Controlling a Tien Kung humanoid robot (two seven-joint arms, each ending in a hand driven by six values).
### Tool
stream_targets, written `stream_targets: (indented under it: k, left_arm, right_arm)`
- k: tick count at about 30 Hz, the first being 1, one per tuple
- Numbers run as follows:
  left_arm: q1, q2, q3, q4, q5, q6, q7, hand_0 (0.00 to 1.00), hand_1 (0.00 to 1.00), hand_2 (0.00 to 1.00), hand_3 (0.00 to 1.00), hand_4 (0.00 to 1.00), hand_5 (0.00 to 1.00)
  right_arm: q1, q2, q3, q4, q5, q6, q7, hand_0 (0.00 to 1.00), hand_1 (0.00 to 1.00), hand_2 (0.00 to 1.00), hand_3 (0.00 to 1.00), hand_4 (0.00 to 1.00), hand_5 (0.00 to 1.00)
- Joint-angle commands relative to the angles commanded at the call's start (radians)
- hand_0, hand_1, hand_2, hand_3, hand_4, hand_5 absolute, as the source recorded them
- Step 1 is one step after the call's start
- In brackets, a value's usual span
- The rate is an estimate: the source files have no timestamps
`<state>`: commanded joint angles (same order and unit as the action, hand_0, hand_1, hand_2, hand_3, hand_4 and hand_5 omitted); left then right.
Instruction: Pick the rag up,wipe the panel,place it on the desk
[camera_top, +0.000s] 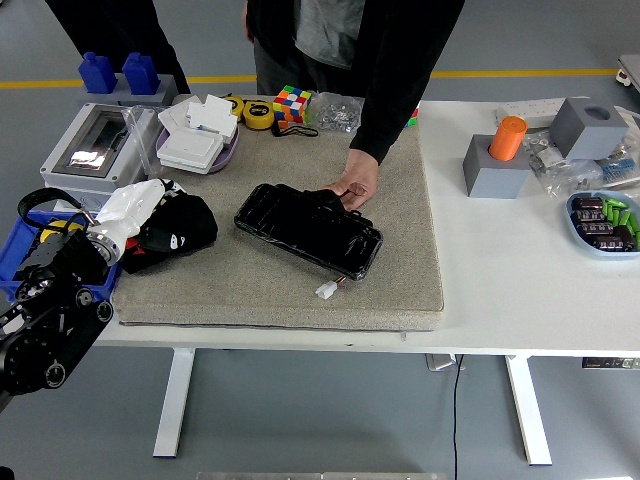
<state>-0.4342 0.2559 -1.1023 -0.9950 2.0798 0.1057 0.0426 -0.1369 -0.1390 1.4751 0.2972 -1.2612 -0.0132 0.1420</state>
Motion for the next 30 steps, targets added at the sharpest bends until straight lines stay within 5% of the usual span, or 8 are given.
stream_targets:
  k: [6, 12, 16, 21, 30]
  left_arm:
    - [0.004, 0.007, 0.002, -0.027, -0.022, 0.008, -0.024, 0.290, 0.402, 0.492, 0.562, 0.695, 0.002]
    - [0.019, 0.024, -0.040, -0.144, -0.016, 0.014, -0.033, 0.284, 0.396, 0.485, 0.559, 0.698, 0.002]
    - [0.008, 0.012, -0.032, -0.195, -0.068, 0.026, -0.041, 0.280, 0.382, 0.470, 0.558, 0.710, 0.002]
    - [-0.029, -0.038, 0.033, -0.167, -0.130, 0.039, -0.054, 0.272, 0.370, 0.455, 0.560, 0.711, 0.002]
    - [-0.128, -0.163, 0.038, -0.001, -0.087, 0.074, -0.054, 0.267, 0.365, 0.450, 0.559, 0.711, 0.002]
  right_arm:
    - [-0.001, 0.001, 0.005, 0.000, -0.001, 0.000, 0.001, 0.593, 0.610, 0.566, 0.549, 0.947, 0.393]
    - [-0.004, 0.003, 0.009, -0.001, -0.004, -0.001, 0.003, 0.593, 0.609, 0.565, 0.550, 0.947, 0.392]
    - [-0.005, 0.004, 0.009, -0.001, -0.006, -0.001, 0.003, 0.594, 0.610, 0.565, 0.550, 0.947, 0.392]
    - [-0.001, 0.005, 0.003, -0.001, -0.002, -0.001, 0.004, 0.594, 0.609, 0.565, 0.549, 0.947, 0.392]
    - [0.002, -0.002, -0.012, -0.001, 0.004, -0.001, 0.004, 0.593, 0.610, 0.565, 0.548, 0.946, 0.392]
